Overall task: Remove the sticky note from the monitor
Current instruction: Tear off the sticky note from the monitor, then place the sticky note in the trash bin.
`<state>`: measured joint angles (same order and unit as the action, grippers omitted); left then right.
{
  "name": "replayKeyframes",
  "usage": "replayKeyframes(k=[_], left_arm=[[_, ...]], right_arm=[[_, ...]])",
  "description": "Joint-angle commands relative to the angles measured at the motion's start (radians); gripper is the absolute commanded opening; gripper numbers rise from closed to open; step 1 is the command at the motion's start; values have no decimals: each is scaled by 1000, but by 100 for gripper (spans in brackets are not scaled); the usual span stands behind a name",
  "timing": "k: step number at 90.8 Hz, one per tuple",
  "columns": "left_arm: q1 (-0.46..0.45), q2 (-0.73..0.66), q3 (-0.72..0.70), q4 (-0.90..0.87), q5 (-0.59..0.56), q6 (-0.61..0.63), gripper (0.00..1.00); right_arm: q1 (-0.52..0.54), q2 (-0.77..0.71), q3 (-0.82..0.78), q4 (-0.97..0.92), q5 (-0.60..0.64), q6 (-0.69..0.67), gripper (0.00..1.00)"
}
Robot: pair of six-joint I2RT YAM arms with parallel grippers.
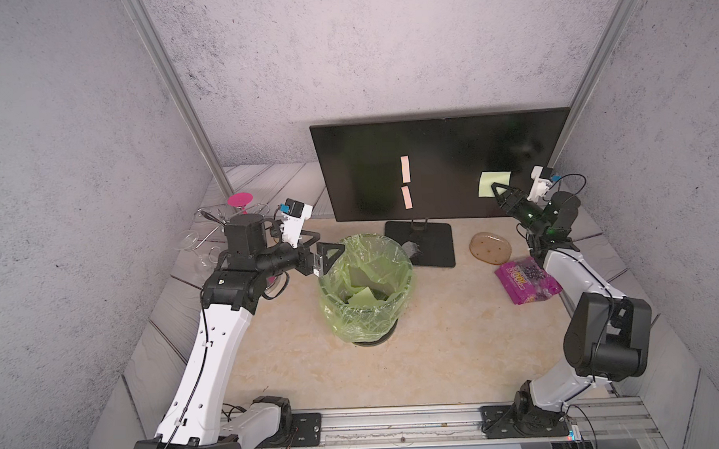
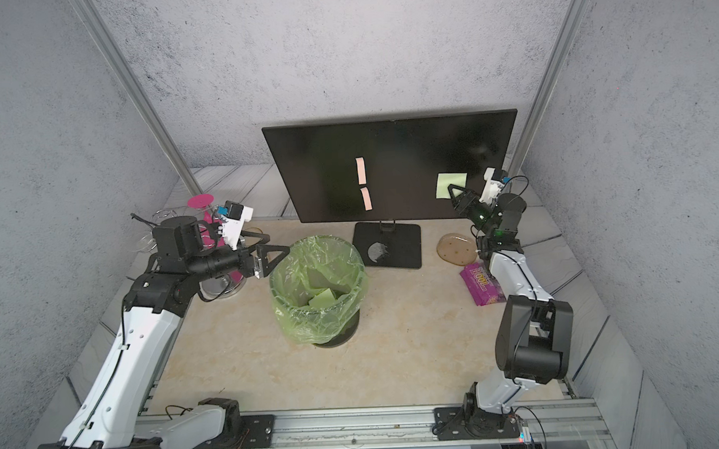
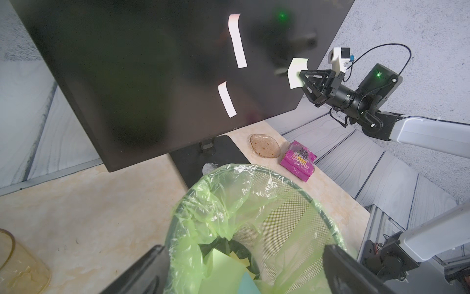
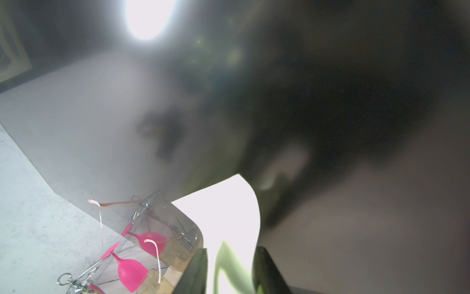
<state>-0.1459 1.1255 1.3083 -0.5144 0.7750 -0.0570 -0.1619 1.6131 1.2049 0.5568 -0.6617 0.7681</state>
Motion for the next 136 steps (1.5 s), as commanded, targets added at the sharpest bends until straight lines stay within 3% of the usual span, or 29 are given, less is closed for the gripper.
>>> replayKeyframes(k=[1, 21, 42, 58, 72, 86, 102, 118, 124, 131, 136], left_arm=[[7, 3, 9, 19, 10, -3, 100], [8, 5, 16, 11, 10, -1, 100], [7, 11, 25, 9, 10, -3, 100], [8, 11, 25, 10, 12, -6, 100], [8, 10, 26, 13, 7, -9, 100], [8, 10, 33, 11, -17, -12, 100], [7, 7, 44, 6, -25, -13, 100], [8, -2, 46, 1, -29, -14, 100], [8, -4, 46, 0, -28, -14, 100], [7, -3, 46, 1, -24, -18, 100], [7, -3, 46, 3, -23, -18, 100]], right_arm=[[4, -50, -20, 32, -35, 11, 26], [4, -93, -73, 62, -45, 34, 17], [16, -144, -90, 44, -63, 26, 0], [75, -240, -106, -27, -85, -24, 0], [217, -358, -105, -197, -82, -158, 0], [466, -425, -60, -398, -46, -337, 0], [711, -391, -10, -589, 47, -511, 0], [835, -298, 41, -679, 151, -599, 0], [853, -265, 81, -704, 162, -619, 14], [855, -244, 126, -718, 170, -619, 42], [854, -245, 147, -717, 212, -614, 52]])
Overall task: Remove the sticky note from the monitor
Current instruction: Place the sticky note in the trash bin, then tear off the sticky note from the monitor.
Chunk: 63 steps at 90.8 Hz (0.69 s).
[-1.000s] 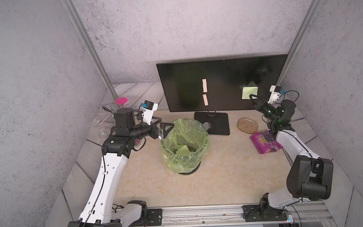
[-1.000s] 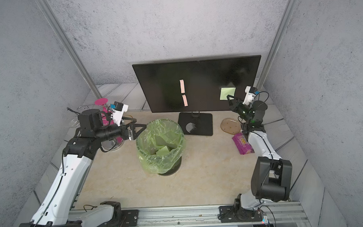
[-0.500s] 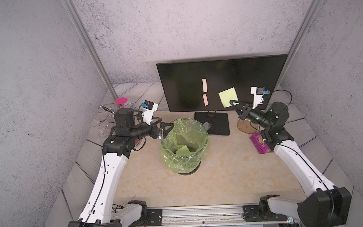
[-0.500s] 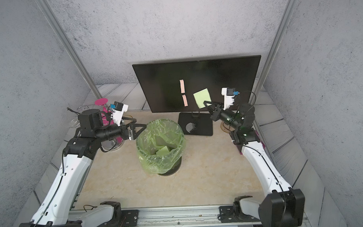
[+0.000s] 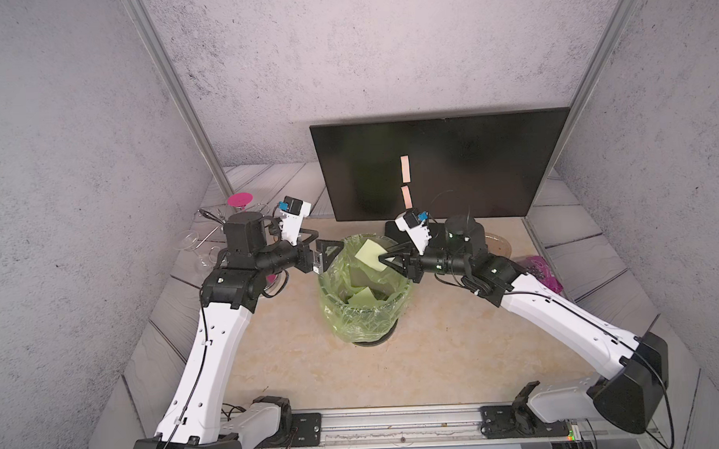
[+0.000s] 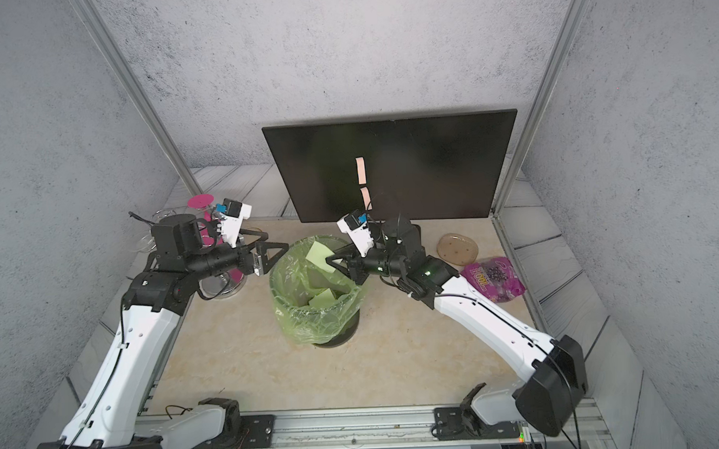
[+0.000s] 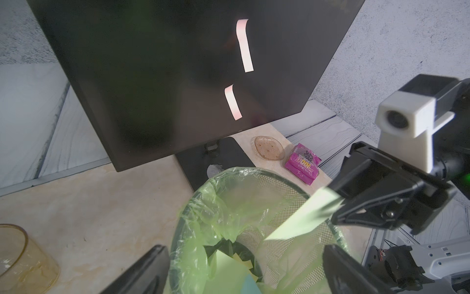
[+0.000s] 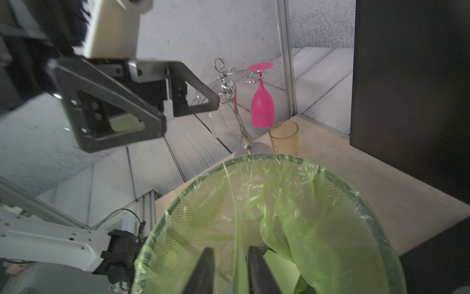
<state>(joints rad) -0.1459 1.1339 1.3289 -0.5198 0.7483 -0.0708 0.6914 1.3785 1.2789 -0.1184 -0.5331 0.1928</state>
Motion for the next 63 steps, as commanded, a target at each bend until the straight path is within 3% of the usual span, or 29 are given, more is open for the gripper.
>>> replayKeyframes(k=[1, 11, 34, 63], left_arm=[[8, -11, 26, 8, 3, -4, 100], [8, -15, 22, 6, 1, 0, 100], [7, -26, 9, 1, 2, 6, 100], [9, -31, 2, 0, 8, 12, 100]], right_arm=[[0, -12, 76, -41, 99, -35, 53], [-31, -29, 101, -10, 204, -16, 65], [-285, 101, 180, 161, 123, 308, 68], [-308, 315, 362, 183, 163, 387, 68]])
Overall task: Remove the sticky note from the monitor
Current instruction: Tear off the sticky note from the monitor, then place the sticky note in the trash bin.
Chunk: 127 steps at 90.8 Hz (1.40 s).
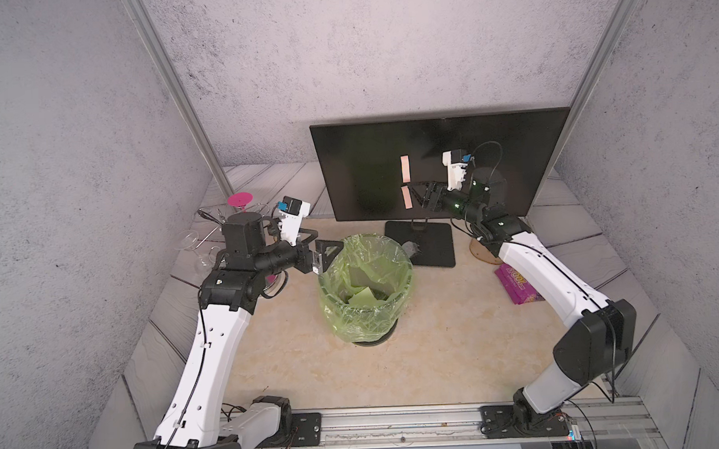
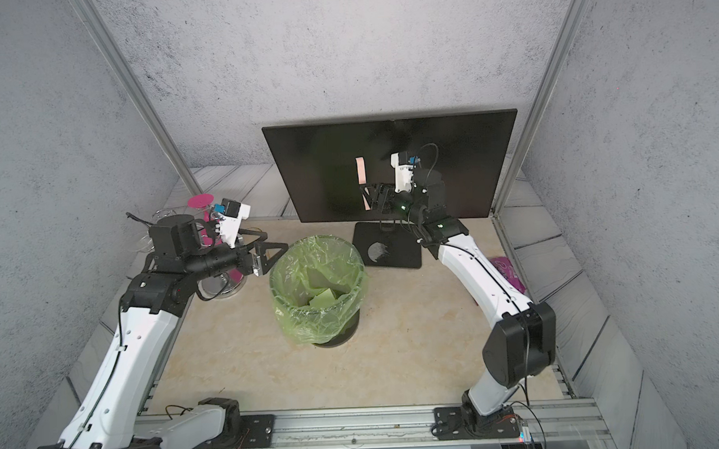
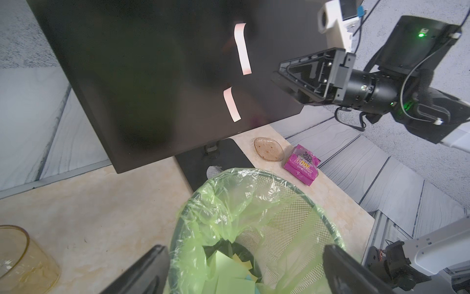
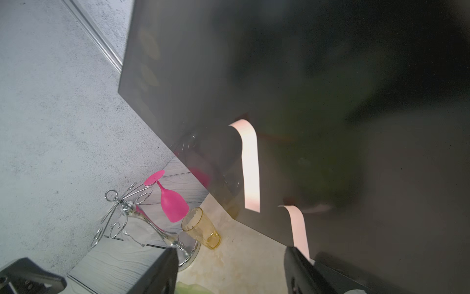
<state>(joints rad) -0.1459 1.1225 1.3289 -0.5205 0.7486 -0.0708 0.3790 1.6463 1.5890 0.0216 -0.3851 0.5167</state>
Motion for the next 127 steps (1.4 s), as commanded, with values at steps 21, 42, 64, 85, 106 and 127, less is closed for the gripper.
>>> replayKeyframes(k=[21, 42, 64, 85, 106, 127], left_arm=[[12, -24, 4, -17, 5, 27, 100], [15, -27, 0, -20, 5, 34, 100], [17, -28, -5, -20, 5, 35, 100], [17, -26, -7, -15, 5, 31, 100], [18, -18, 2, -13, -5, 30, 100], [21, -9, 13, -15, -23, 28, 100]], right_arm=[[4, 138, 109, 103, 32, 125, 64], [4, 184, 156, 109, 34, 138, 55], [4, 188, 166, 132, -3, 147, 19], [15, 122, 98, 186, -73, 130, 0], [70, -20, -28, 157, -130, 17, 0], [220, -171, -111, -144, -202, -276, 0]])
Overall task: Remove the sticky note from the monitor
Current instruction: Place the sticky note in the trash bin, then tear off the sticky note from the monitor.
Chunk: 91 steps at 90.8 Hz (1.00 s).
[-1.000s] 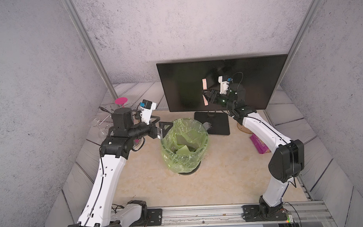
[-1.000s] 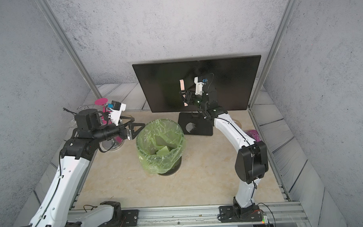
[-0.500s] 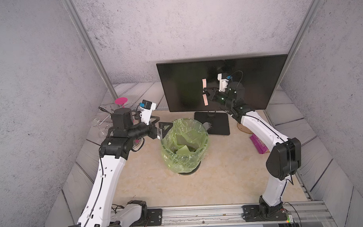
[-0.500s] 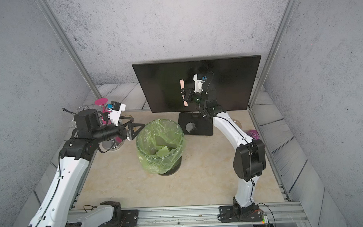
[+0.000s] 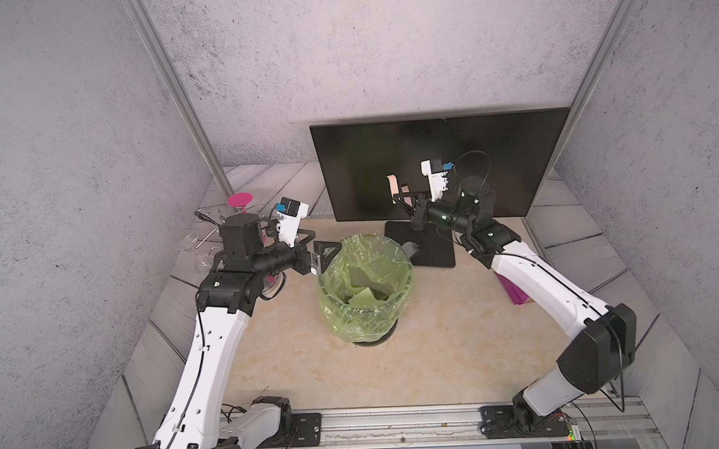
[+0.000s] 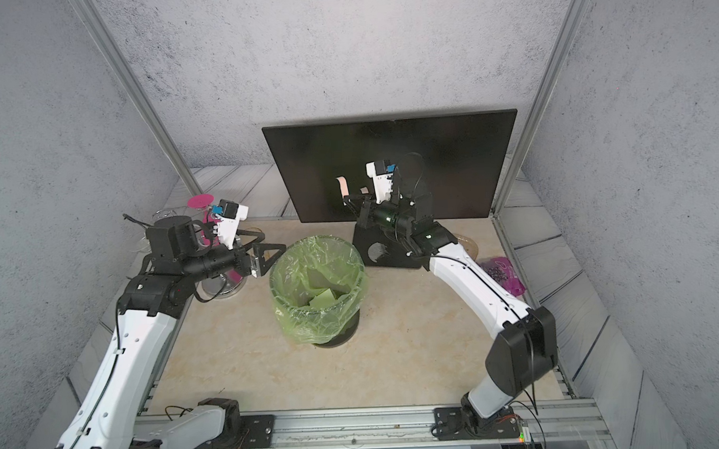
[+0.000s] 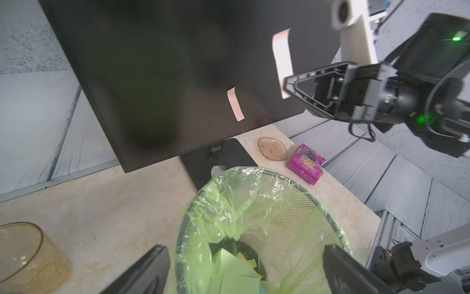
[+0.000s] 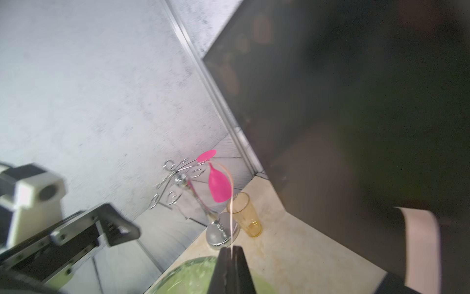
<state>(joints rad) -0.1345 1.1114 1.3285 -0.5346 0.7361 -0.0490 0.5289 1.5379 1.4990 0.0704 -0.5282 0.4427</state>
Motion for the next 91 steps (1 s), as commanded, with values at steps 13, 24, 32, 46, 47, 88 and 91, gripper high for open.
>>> replayKeyframes(k=[13, 24, 32, 46, 47, 88, 91], left_arm=[[13, 4, 15, 6, -13, -2, 100], [13, 8, 16, 11, -1, -13, 100], [13, 6, 17, 9, -2, -14, 100], [12, 4, 24, -3, -3, -11, 100], [13, 3, 24, -4, -2, -11, 100], [13, 1, 13, -14, 5, 5, 100], [13, 1, 12, -17, 4, 8, 100]], right_arm=[[153, -72, -9, -424, -20, -365, 11], [176, -54, 35, -499, 19, -427, 38], [176, -68, 55, -475, 89, -427, 51], [123, -91, 69, -401, 189, -369, 62], [113, -89, 68, -395, 187, -357, 62], [-186, 99, -62, 77, 149, 182, 65], [-187, 119, -62, 102, 146, 197, 65]])
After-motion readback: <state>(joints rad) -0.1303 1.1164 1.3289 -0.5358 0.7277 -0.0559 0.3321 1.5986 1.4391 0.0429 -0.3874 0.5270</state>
